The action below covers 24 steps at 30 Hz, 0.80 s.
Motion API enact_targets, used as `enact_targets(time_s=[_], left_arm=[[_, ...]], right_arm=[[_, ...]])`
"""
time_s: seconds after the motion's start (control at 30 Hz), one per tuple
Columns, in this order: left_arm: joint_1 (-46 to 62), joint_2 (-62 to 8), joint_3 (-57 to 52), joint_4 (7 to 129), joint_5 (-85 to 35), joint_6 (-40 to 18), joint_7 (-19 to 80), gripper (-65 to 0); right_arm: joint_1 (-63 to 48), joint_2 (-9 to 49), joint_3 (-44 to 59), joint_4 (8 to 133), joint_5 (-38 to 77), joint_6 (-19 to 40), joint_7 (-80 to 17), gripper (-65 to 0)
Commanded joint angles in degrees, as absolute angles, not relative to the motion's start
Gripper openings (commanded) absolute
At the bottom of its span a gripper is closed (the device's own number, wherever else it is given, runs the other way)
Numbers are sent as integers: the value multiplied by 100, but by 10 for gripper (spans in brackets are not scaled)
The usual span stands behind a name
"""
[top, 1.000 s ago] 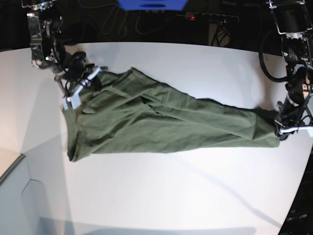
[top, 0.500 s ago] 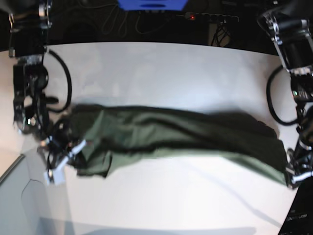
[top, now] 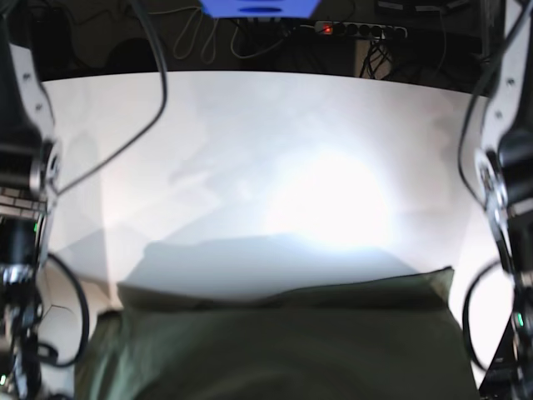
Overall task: Layout the t-shirt on the table in an organized manner, then fold the t-shirt properly
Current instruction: 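Lift the shirt high with both grippers and fling it forward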
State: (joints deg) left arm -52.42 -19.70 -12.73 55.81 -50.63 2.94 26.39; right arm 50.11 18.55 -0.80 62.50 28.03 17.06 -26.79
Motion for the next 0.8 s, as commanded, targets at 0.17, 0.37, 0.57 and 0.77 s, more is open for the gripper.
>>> enact_targets(time_s=[0.17, 0.37, 0.57, 0.77], left_arm=[[-6290, -2018, -998, 5349, -5095, 233, 2457, -646], [-5754, -2026, -963, 5666, -5130, 224, 2501, -646], [-4136, -2141, -1367, 6853, -5613, 233, 2527, -646], [-2738, -2246, -2246, 7275, -6510, 233, 2932, -646]], right_arm=[[5692, 1991, -66, 6158, 2897, 1754, -2193, -650], [4725, 2141, 66, 6668, 2932, 1754, -1833, -650], [2774, 2105, 585, 8224, 2932, 1754, -1798, -650], [1086, 1903, 1209, 9719, 2932, 1754, -1789, -650]])
